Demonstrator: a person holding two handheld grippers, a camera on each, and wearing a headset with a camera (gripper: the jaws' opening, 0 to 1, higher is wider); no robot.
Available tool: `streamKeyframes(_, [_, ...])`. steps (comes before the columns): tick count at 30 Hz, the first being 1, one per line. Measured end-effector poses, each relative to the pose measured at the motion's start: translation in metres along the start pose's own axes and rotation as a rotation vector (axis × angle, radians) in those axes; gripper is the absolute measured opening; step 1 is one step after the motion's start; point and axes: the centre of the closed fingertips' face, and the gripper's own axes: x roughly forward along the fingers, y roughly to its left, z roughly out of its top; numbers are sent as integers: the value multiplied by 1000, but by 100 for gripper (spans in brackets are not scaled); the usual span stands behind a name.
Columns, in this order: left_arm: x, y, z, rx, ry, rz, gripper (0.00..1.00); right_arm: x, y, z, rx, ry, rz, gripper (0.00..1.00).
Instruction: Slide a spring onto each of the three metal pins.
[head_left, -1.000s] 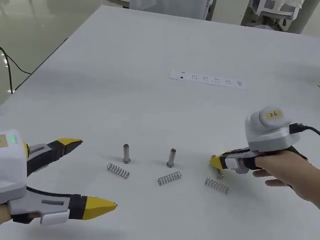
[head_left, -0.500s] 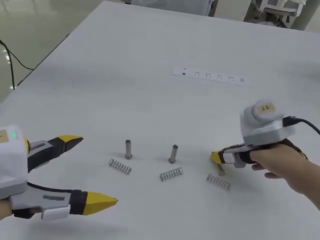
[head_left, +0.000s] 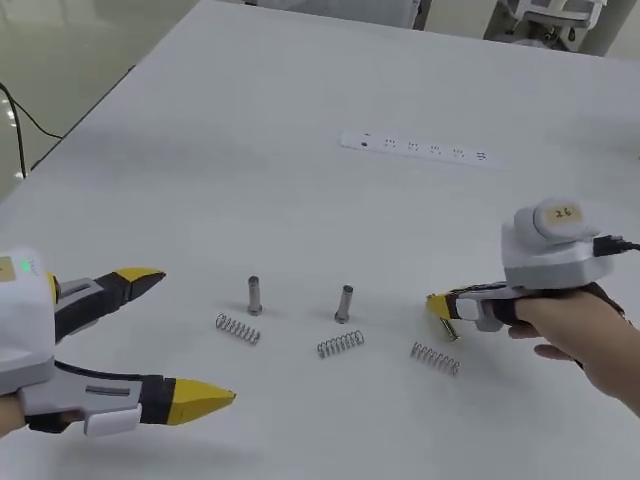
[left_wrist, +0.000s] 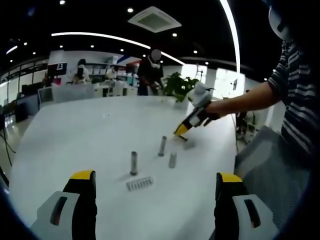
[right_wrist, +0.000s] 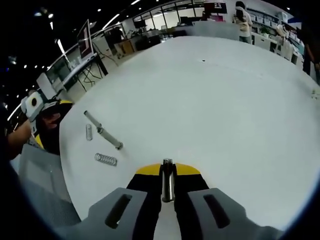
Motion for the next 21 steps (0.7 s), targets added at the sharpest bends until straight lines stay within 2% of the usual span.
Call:
streamKeyframes(9, [2, -4, -1, 1, 2, -11, 96, -11, 4, 3, -19, -77, -8, 5])
streamKeyframes(13, [3, -2, 2, 12, 5, -13, 96, -13, 7, 4, -40, -98, -14, 5])
streamKeyframes(18, [3, 1, 6, 14, -7, -5, 96, -17, 5, 8, -58, -153, -20, 5])
streamKeyframes(21, [3, 0, 5, 16, -4, -7, 96, -19, 5, 6, -60, -160, -25, 5])
